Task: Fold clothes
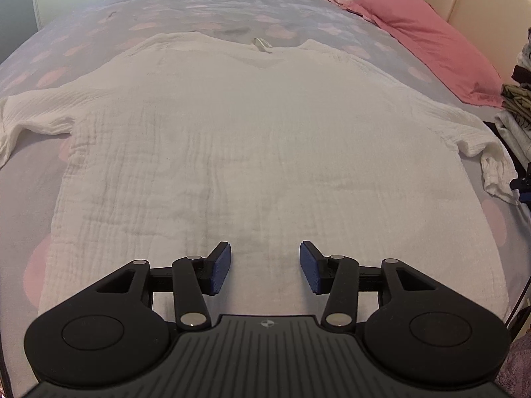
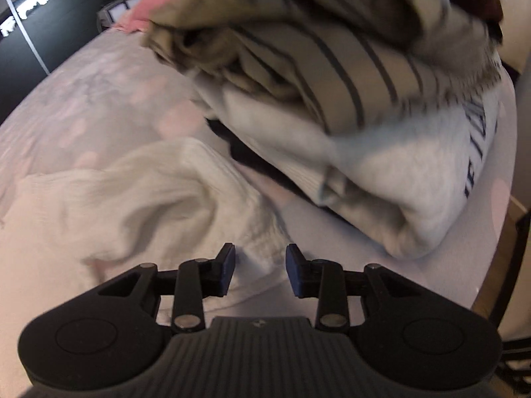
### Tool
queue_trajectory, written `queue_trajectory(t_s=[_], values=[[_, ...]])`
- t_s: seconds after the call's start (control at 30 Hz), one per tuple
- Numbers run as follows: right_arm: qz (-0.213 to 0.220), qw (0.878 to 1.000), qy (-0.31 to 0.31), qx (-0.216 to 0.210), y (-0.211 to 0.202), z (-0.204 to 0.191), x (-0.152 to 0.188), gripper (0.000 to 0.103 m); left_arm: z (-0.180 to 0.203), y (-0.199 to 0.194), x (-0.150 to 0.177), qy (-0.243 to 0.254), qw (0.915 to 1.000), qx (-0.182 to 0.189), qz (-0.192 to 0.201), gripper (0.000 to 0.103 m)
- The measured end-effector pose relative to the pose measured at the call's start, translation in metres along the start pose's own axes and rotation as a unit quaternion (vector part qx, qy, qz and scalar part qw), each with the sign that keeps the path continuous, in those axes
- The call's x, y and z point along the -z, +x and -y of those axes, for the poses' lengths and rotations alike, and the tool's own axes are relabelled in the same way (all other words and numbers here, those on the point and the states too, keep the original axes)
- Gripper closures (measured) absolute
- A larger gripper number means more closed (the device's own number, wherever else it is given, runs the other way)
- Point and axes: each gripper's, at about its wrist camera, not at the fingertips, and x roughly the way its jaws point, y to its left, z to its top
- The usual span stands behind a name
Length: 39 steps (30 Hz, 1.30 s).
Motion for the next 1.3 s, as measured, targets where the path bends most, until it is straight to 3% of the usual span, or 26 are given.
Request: queue_trajectory(t_s=[0.13,0.17,0.2,0.33,0.43,0.53,0.67,0.8,0.87,1.0,1.17,1.2,1.23,1.3], values=[[0.017,1.000,0.003,-0.013,0.008,0.006,0.000,0.068,0.004,0.004,0.000,0.009,0.9999,-0.006,0.001,0.059],[0.022,1.000,-0.005,-0.014,0.007,0.006,0.000,0.084,0.005,0.004,0.000,0.008,0.9999,-0.006,0.002,0.058],[0.030,0.999,-0.008,-0.019,0.005,0.005,0.000,0.091,0.004,0.005,0.000,0.006,1.0000,-0.006,0.002,0.058],[0.055,0.998,-0.011,-0.042,-0.013,-0.005,0.000,0.093,0.006,0.005,-0.002,0.001,1.0000,-0.003,0.005,0.059],[0.095,0.993,-0.046,-0.055,-0.038,-0.026,0.000,0.094,0.008,0.006,-0.003,0.004,1.0000,-0.002,0.005,0.059],[0.138,0.980,-0.113,-0.085,-0.062,-0.053,0.003,0.094,0.011,0.006,-0.004,0.006,1.0000,-0.002,0.006,0.059],[0.158,0.955,-0.215,-0.132,-0.087,-0.097,0.015,0.094,0.010,0.004,-0.006,-0.002,1.0000,0.005,0.007,0.059],[0.146,0.920,-0.315,-0.181,-0.105,-0.137,0.044,0.094,0.007,0.000,-0.008,-0.008,0.9997,0.021,0.010,0.059],[0.137,0.895,-0.372,-0.204,-0.117,-0.152,0.063,0.094,0.007,-0.003,-0.008,-0.009,0.9995,0.027,0.013,0.059],[0.105,0.829,-0.493,-0.242,-0.131,-0.177,0.106,0.094,0.003,-0.009,-0.010,-0.020,0.9990,0.036,0.018,0.059],[0.034,0.744,-0.606,-0.279,-0.146,-0.177,0.162,0.094,-0.005,-0.015,-0.012,-0.046,0.9975,0.050,0.019,0.059],[0.020,0.731,-0.621,-0.282,-0.148,-0.175,0.171,0.093,-0.006,-0.016,-0.012,-0.051,0.9972,0.053,0.018,0.059],[0.012,0.724,-0.629,-0.282,-0.149,-0.173,0.178,0.092,-0.007,-0.017,-0.012,-0.053,0.9970,0.054,0.018,0.059],[-0.002,0.723,-0.630,-0.284,-0.150,-0.167,0.184,0.083,-0.007,-0.019,-0.011,-0.055,0.9968,0.056,0.017,0.059]])
